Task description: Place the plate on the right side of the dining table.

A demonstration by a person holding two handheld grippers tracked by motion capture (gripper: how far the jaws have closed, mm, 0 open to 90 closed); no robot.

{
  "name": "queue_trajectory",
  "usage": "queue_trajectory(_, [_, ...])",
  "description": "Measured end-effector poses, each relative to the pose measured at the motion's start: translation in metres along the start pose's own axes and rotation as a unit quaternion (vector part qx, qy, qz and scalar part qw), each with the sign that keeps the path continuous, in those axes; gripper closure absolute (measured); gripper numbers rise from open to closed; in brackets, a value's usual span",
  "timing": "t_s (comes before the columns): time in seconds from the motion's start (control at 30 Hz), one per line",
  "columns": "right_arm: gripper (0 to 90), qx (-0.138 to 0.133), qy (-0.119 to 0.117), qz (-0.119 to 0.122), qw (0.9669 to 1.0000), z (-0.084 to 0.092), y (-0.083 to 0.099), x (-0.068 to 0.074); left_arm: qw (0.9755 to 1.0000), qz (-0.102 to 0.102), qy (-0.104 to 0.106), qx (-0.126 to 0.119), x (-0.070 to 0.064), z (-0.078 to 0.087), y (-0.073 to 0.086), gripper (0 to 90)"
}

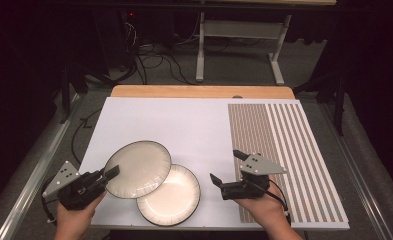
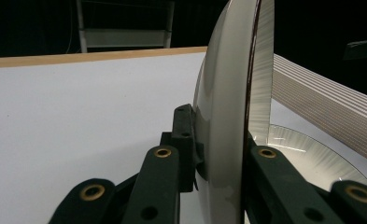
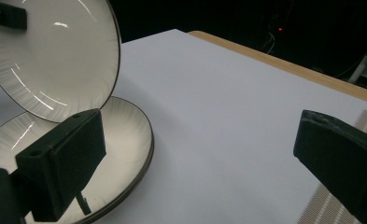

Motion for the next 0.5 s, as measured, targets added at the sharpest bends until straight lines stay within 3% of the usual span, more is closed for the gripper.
queue_trajectory(0.07, [4.4, 0.006, -0.013, 0.002, 0.9999, -0.011, -0.001, 0.008, 1.0000, -0.002, -0.001, 0.000, -0.001, -0.001, 0.000, 79.4])
queue_trajectory(0.5, [9.8, 0.019, -0.051, 0.004, 0.9985, -0.041, -0.003, 0.034, 1.0000, -0.003, 0.001, 0.000, -0.003, -0.003, 0.000, 79.6])
Point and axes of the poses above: each handheld gripper's, and its own axes: z roughly backward along the jaws, y roughly out of its underside, x roughly to its left, the point moved 4 cm from there along -z, roughly forward along the jaws, and after that the axes turned 8 degrees about -x, right-handed, at the moved point
